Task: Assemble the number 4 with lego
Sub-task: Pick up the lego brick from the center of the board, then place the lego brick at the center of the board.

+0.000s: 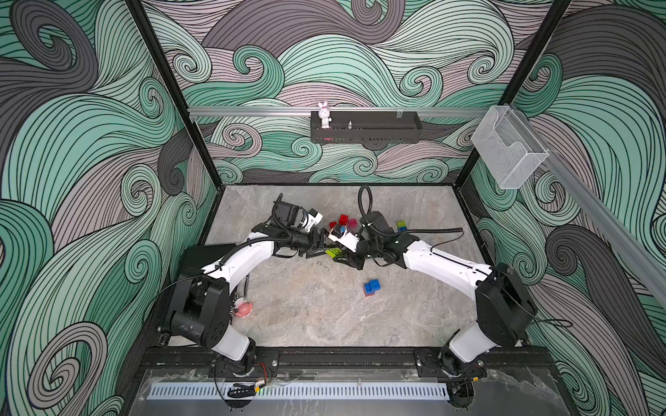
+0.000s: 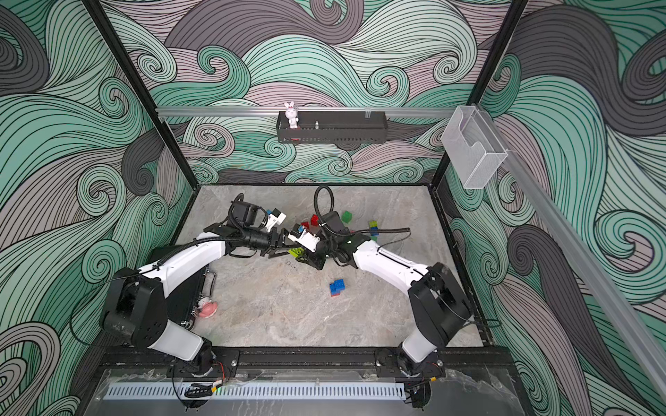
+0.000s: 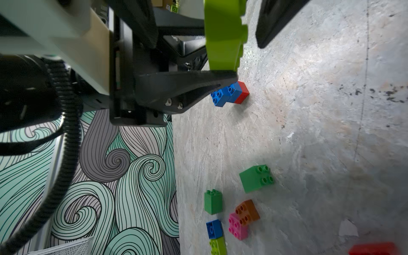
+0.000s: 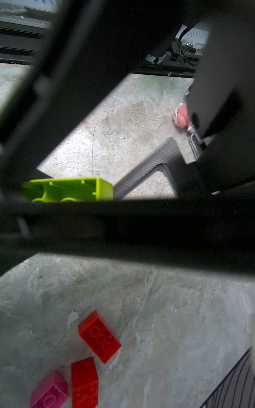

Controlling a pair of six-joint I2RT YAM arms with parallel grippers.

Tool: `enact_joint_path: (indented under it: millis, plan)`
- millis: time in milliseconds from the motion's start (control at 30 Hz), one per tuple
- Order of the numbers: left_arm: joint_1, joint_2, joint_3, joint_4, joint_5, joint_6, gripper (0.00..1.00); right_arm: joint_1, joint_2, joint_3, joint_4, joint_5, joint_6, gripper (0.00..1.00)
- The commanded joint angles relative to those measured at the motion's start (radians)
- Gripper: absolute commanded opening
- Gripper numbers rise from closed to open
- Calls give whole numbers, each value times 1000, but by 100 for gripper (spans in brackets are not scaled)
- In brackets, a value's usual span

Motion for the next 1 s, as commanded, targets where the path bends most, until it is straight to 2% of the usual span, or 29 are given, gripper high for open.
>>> enact_joint_path:
  millis: [0,67,233,367,433,467,500,567,600,700,733,800,867,967]
  plan:
    - [-8,14,44,-41,42,32,66,9,10,33,39,-21,6,32]
    - [-8,14,43,-51,43,37,59,13,12,41,42,-24,3,32]
    - [-8,29,60,-72,44,59,32,20,24,74,-9,-74,-32,32]
    - [-9,41,89,-126,-53,94,17,20,17,78,-52,-105,-54,33]
    - [-8,43,98,-128,-83,91,6,19,-2,63,-42,-96,-37,41]
    - [-8,39,101,-131,-106,91,3,17,-13,54,-33,-77,-20,50]
    - [-10,34,102,-148,-168,94,0,11,-32,44,-25,-47,2,62]
    - [-24,16,103,-216,-384,111,0,-13,-87,15,-21,-18,35,77]
    - [-40,9,103,-261,-520,123,0,-33,-128,-18,-3,1,64,99]
    - [-117,16,105,-380,-905,137,0,-87,-276,-148,111,184,196,100]
    - [-155,32,108,-423,-1067,133,0,-102,-332,-193,156,315,258,100]
    - [-218,90,122,-509,-1302,105,0,-132,-420,-266,193,541,377,100]
    - [-258,176,156,-633,-1455,38,0,-178,-489,-293,128,646,485,100]
    - [-310,313,201,-766,-1585,-24,0,-237,-558,-316,17,710,587,99]
